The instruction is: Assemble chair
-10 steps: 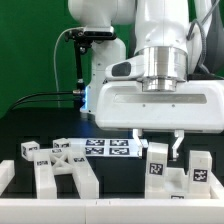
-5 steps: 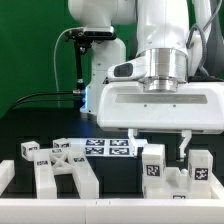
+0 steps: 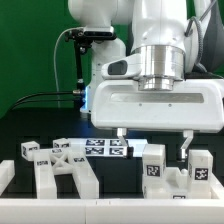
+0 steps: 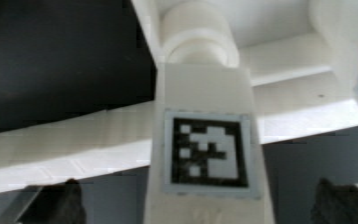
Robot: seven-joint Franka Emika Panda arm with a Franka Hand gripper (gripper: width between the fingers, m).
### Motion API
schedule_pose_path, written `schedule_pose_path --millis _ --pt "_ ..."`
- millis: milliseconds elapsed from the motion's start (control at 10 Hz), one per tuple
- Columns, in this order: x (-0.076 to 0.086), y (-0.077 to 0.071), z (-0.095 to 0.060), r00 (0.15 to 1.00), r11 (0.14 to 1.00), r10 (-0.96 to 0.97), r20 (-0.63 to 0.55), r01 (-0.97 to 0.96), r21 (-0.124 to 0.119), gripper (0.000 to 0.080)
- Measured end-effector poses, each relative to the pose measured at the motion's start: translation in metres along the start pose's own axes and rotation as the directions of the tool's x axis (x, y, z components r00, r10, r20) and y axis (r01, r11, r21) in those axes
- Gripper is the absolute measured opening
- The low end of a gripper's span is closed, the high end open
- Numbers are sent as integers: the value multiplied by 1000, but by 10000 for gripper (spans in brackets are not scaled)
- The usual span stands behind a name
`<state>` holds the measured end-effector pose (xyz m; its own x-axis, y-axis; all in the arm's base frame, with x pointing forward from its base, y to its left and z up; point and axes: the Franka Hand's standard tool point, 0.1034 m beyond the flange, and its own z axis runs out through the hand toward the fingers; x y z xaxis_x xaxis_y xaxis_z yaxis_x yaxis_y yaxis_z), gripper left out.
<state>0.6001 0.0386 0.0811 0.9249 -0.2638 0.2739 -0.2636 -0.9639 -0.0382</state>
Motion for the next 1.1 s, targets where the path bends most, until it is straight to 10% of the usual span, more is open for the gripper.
schedule_pose_path --millis 600,800,1100 --pt "-1 -4 -1 946 989 143 289 -145 -16 649" --pt "0 -2 -1 944 986 163 288 -164 -21 396" --pt "0 -2 0 883 925 378 277 -369 -85 284"
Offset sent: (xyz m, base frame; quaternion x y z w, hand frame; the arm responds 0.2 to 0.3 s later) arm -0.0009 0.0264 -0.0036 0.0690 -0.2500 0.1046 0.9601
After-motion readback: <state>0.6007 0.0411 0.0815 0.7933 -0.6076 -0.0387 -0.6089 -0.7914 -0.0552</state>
